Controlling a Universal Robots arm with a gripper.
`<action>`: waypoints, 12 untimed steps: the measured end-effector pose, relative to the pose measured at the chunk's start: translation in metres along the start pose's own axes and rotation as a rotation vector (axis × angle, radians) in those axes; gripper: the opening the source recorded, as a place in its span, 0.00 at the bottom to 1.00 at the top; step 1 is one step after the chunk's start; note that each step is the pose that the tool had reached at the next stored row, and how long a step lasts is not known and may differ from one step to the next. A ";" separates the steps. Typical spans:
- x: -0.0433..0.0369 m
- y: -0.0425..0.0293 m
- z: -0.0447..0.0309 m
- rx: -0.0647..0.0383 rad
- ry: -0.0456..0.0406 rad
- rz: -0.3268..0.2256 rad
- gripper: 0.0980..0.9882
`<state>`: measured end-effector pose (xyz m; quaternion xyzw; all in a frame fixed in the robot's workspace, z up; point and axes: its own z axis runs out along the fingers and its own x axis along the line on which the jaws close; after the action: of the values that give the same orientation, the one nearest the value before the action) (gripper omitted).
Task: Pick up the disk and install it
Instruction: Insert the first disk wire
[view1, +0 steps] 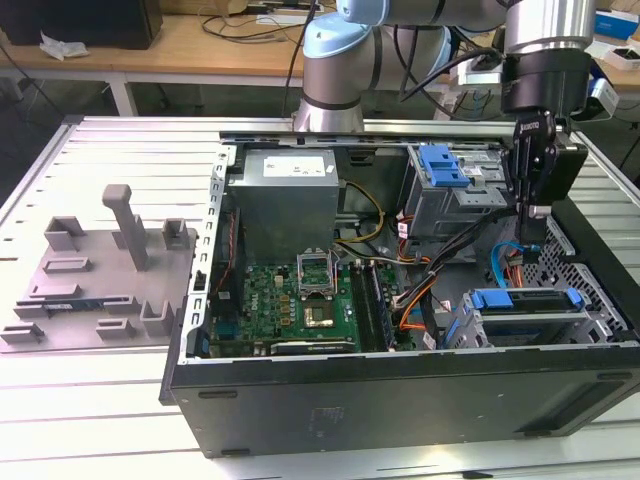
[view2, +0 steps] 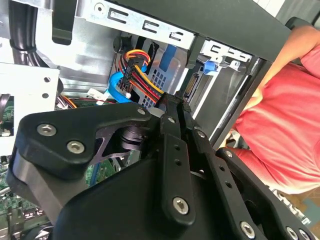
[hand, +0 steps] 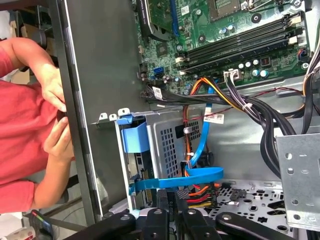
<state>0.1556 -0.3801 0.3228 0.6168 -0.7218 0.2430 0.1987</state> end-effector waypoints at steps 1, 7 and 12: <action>-0.0002 0.0000 0.0002 0.000 0.0008 0.000 0.07; -0.0002 -0.0004 0.0003 -0.002 0.0022 -0.002 0.07; 0.0091 -0.0067 -0.0019 -0.009 0.0019 -0.007 0.07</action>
<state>0.1608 -0.3869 0.3303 0.6183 -0.7205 0.2397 0.2030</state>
